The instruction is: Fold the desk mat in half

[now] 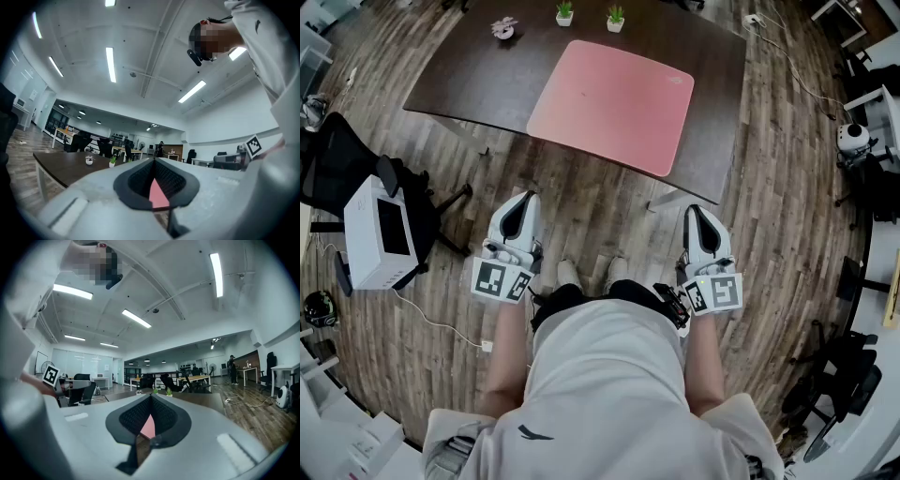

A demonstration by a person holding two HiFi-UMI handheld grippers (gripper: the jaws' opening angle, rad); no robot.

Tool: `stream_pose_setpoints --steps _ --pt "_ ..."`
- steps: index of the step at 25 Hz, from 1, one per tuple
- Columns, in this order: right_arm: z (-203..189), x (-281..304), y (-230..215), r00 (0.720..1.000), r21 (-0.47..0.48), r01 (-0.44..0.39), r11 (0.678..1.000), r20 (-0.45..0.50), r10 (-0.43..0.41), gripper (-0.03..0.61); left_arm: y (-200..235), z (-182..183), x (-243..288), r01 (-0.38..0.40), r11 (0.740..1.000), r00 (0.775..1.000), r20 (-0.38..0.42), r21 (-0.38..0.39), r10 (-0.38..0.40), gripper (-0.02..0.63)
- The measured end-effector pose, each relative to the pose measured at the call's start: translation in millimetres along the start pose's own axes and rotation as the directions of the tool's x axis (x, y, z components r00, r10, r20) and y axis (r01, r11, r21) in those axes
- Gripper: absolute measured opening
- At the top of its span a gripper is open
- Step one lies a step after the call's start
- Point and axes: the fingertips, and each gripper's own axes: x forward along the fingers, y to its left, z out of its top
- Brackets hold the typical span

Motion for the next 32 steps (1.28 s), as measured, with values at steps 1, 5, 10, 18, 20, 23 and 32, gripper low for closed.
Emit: stream_pose_setpoints --steps 1,5,10,18,20,23,32 --pt "0.0 -0.5 -0.7 1.000 0.005 0.004 1.000 -0.001 -0.004 -0.003 0.0 0.7 -0.5 0.000 1.000 1.000 0.000 0.001 0.000 0.003" --pt "-1.8 -2.0 -4.4 1.000 0.036 0.015 0.999 -0.004 -0.015 -0.003 2.1 2.7 -3.5 -0.007 1.000 1.000 0.002 -0.002 0.007 0.003" --pt "-3.1 -3.7 -5.8 1.000 0.047 0.020 0.999 -0.007 -0.019 -0.003 2.2 4.4 -4.2 -0.004 1.000 1.000 0.002 0.002 0.004 0.003" --pt "-5.5 -6.8 -1.5 1.000 0.082 0.004 0.997 0.007 -0.004 -0.002 3.6 0.6 -7.0 -0.001 1.000 1.000 -0.002 -0.003 0.001 0.003" --pt "-3.6 -7.5 -1.8 1.000 0.087 0.005 0.996 0.016 -0.007 0.000 4.3 1.1 -7.0 0.000 1.000 1.000 -0.001 -0.005 0.000 0.003" --pt "-1.6 -8.8 -1.4 1.000 0.090 0.014 0.996 0.022 -0.016 0.000 6.0 2.3 -8.8 0.001 1.000 1.000 -0.001 -0.007 -0.001 0.003" --pt "-3.2 -6.3 12.0 1.000 0.106 0.029 0.994 0.004 -0.030 0.000 19.3 8.4 -19.2 0.007 1.000 1.000 0.004 -0.020 -0.007 0.003"
